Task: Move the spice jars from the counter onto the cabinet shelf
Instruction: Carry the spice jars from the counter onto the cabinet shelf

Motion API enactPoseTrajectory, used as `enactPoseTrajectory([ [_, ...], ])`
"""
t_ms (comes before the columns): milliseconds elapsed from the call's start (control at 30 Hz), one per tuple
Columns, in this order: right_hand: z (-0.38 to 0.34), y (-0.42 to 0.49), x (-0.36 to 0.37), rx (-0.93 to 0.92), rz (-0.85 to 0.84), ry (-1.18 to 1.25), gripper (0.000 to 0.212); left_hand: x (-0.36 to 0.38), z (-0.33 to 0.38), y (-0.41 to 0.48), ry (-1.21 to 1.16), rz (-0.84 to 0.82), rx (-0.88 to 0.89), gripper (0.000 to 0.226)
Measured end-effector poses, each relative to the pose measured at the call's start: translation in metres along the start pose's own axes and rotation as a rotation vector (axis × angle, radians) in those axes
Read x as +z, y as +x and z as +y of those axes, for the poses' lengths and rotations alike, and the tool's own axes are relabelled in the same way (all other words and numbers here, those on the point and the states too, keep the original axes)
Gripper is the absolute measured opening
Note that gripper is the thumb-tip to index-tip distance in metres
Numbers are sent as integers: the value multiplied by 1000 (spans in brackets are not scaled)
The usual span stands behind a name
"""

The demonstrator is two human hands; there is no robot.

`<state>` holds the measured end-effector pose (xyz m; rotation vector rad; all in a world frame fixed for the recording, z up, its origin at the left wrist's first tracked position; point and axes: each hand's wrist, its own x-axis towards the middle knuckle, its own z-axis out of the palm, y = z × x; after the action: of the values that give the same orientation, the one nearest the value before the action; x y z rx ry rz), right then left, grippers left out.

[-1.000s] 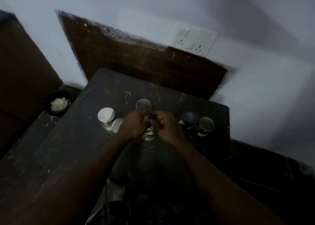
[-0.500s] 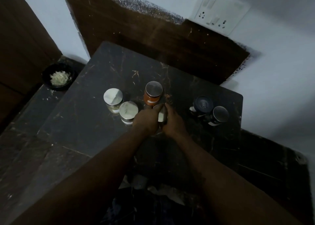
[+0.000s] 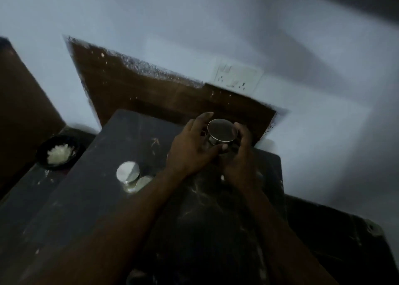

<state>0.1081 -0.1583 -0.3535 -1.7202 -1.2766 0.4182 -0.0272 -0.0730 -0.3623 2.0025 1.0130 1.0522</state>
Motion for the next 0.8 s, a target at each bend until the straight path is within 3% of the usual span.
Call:
enactPoseTrajectory([
  [200,-84,61,-94,-247,308,38,89,-22,122,89,-235,118,231,72],
  [467,-179,122,-212,-532,523,-9,87,-49,274,170,-415,155,420,63],
  [600,-202,159,-262,-571,560,57,88,-50,328,210,-418,124,474,64],
  [800,-197,217,-306,-510,475,23,88,-29,351,270,-305,37,436,57],
])
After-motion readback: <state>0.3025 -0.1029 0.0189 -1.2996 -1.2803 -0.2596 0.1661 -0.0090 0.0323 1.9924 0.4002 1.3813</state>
